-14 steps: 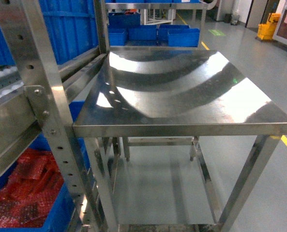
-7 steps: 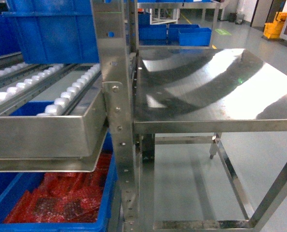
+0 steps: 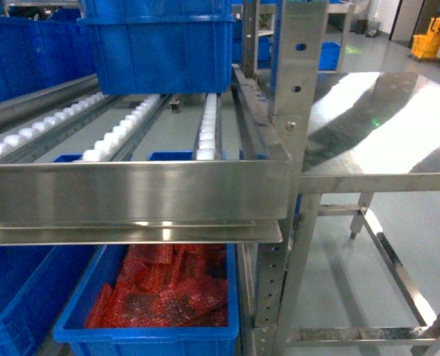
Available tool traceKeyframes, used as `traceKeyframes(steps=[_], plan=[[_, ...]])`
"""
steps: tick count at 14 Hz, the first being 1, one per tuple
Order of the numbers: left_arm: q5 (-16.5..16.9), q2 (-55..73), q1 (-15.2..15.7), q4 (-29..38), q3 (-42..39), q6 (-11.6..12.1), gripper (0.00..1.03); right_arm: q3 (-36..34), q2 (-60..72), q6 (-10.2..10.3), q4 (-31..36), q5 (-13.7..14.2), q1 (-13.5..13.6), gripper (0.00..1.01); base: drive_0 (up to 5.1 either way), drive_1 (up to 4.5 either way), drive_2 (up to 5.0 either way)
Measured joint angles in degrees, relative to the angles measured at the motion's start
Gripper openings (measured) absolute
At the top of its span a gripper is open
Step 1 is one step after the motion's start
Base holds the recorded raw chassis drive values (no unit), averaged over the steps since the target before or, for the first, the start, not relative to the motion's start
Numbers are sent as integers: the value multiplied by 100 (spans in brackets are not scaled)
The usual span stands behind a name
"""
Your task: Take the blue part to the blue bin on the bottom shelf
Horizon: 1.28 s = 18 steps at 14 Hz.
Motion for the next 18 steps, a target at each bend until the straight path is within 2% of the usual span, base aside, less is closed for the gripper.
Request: traceKeyframes(steps=[14,18], plan=[[-13,-4,0,2,0,0,43,0,-2,2,13,0,0,98,-492,137,334],[-50,-35,22,4,0,0,43,0,0,2,-2,-24,0,98,0,0,0]])
